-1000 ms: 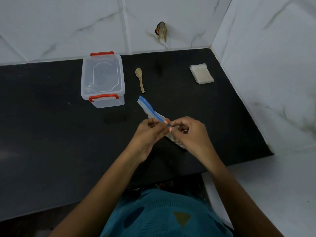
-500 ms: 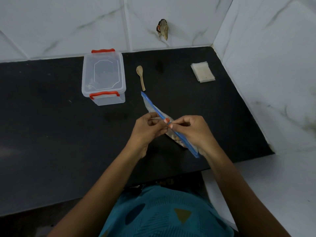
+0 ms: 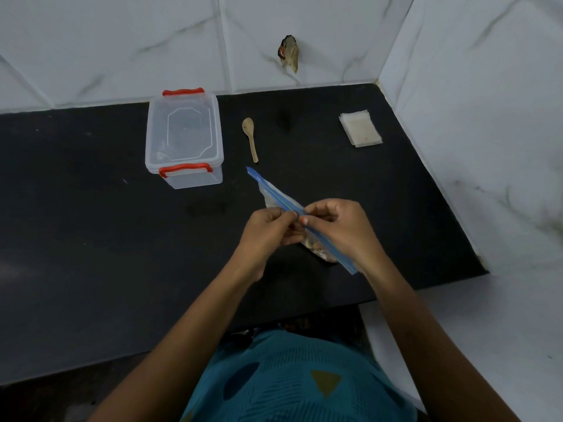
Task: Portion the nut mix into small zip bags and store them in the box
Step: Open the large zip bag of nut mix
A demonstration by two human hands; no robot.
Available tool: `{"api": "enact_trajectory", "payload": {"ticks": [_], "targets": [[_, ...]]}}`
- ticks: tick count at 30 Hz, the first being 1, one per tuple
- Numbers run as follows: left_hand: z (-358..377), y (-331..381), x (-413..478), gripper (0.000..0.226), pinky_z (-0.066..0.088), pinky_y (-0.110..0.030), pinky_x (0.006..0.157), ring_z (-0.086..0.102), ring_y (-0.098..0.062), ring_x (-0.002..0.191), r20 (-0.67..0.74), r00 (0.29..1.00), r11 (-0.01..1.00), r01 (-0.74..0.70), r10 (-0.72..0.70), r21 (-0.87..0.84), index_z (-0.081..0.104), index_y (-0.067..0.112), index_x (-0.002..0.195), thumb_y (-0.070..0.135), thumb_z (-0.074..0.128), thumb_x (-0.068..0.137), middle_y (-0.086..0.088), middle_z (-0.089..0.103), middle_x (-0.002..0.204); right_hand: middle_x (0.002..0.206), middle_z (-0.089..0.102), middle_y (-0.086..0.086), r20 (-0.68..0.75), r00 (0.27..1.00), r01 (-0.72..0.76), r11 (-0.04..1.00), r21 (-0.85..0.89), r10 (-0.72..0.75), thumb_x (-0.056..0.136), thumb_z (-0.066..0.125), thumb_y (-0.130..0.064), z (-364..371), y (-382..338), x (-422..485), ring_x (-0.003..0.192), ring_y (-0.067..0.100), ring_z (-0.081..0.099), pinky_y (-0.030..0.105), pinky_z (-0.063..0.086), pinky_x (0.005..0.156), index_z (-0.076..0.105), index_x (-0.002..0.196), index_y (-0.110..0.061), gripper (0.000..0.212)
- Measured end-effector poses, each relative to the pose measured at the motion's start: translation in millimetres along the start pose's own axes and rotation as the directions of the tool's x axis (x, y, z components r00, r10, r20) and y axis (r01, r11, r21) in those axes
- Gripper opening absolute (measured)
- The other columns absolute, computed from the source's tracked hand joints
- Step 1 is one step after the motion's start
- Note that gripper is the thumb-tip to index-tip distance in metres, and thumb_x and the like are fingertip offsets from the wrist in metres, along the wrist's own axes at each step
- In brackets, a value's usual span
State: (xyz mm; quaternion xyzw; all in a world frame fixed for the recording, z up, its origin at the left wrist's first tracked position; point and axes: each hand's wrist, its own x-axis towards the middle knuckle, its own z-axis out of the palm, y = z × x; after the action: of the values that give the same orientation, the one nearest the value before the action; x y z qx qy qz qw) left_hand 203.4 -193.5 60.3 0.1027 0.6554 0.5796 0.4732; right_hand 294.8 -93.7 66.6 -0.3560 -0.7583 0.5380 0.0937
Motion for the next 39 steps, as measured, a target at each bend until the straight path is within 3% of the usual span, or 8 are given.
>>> {"api": "enact_trajectory", "payload": {"ticks": [5, 10, 14, 23, 28, 33, 36, 39], "targets": [[4, 0, -1, 0.017, 0.054, -0.026, 0.075, 0.064, -0.013, 0.077, -0.053, 0.988, 0.961, -0.126, 0.143, 0.245, 0.063, -0.004, 0.086, 0.010, 0.054, 0.089, -0.010, 0.066, 0.082, 0.071, 0.059, -0.012, -0.030, 1.000, -0.003, 0.992, -0.127, -0.001, 0.082, 0.068, -0.014, -6, -3, 2, 0.065, -0.004, 0.056, 0.002, 0.042, 0.055, 0.070, 0.088, -0.011, 0.007], [4, 1, -4, 0.017, 0.049, -0.022, 0.064, 0.062, -0.010, 0.067, -0.094, 0.975, 0.921, -0.153, 0.199, 0.358, 0.062, -0.005, 0.074, 0.007, 0.057, 0.084, -0.008, 0.065, 0.069, 0.074, 0.060, -0.010, -0.135, 0.991, -0.021, 0.974, -0.224, -0.010, 0.085, 0.064, -0.016, -4, -2, 6, 0.067, 0.000, 0.054, 0.012, 0.040, 0.059, 0.066, 0.081, -0.017, 0.005], [1, -4, -11, 0.022, 0.052, -0.027, 0.072, 0.065, -0.013, 0.070, -0.059, 0.993, 0.927, -0.070, 0.099, 0.369, 0.058, 0.009, 0.062, 0.009, 0.058, 0.084, -0.004, 0.066, 0.067, 0.078, 0.058, -0.009, -0.220, 0.975, -0.055, 0.969, -0.241, 0.001, 0.086, 0.063, -0.015, -26, -2, 18, 0.072, 0.000, 0.054, 0.013, 0.040, 0.064, 0.068, 0.091, -0.013, 0.007], [-22, 12, -27, 0.020, 0.047, -0.018, 0.060, 0.055, -0.003, 0.052, -0.015, 1.000, 0.844, 0.002, 0.007, 0.536, 0.060, 0.014, 0.074, 0.022, 0.052, 0.091, 0.002, 0.060, 0.062, 0.083, 0.064, 0.003, -0.282, 0.945, 0.059, 0.933, -0.356, -0.167, 0.083, 0.065, -0.008, -69, -8, 46, 0.061, -0.004, 0.054, 0.004, 0.042, 0.059, 0.069, 0.095, -0.004, 0.014], [-28, 11, -33, 0.022, 0.045, -0.010, 0.051, 0.054, 0.001, 0.046, 0.039, 0.994, 0.807, 0.060, -0.102, 0.587, 0.062, 0.009, 0.080, 0.020, 0.048, 0.093, 0.003, 0.060, 0.060, 0.090, 0.061, 0.002, -0.279, 0.949, 0.031, 0.921, -0.388, -0.150, 0.086, 0.063, -0.010, -72, -11, 55, 0.081, 0.007, 0.055, 0.012, 0.040, 0.070, 0.067, 0.101, -0.003, 0.018], [-29, 14, -37, 0.027, 0.046, -0.015, 0.060, 0.058, -0.003, 0.062, 0.122, 0.964, 0.705, 0.083, -0.234, 0.705, 0.058, 0.016, 0.073, 0.033, 0.050, 0.092, 0.003, 0.063, 0.070, 0.090, 0.065, 0.006, -0.255, 0.952, 0.072, 0.932, -0.356, -0.171, 0.084, 0.064, -0.009, -68, -16, 55, 0.079, 0.007, 0.056, 0.004, 0.041, 0.063, 0.069, 0.097, -0.003, 0.015], [-33, 25, -37, 0.036, 0.050, -0.033, 0.077, 0.056, -0.012, 0.078, 0.034, 0.997, 0.478, 0.006, -0.074, 0.878, 0.053, 0.018, 0.083, 0.053, 0.054, 0.082, 0.002, 0.058, 0.084, 0.089, 0.063, 0.000, -0.186, 0.972, 0.077, 0.943, -0.323, -0.143, 0.084, 0.065, -0.012, -66, -20, 49, 0.080, 0.003, 0.056, 0.006, 0.040, 0.062, 0.069, 0.096, -0.008, 0.014], [-21, 42, -32, 0.051, 0.044, -0.032, 0.076, 0.049, -0.012, 0.091, -0.081, 0.958, 0.541, -0.085, 0.277, 0.837, 0.043, 0.017, 0.111, 0.052, 0.060, 0.078, 0.004, 0.042, 0.106, 0.093, 0.063, -0.002, -0.150, 0.981, 0.075, 0.958, -0.275, -0.120, 0.082, 0.067, -0.013, -62, -22, 43, 0.083, 0.001, 0.055, 0.007, 0.039, 0.066, 0.068, 0.097, -0.011, 0.015]]}}
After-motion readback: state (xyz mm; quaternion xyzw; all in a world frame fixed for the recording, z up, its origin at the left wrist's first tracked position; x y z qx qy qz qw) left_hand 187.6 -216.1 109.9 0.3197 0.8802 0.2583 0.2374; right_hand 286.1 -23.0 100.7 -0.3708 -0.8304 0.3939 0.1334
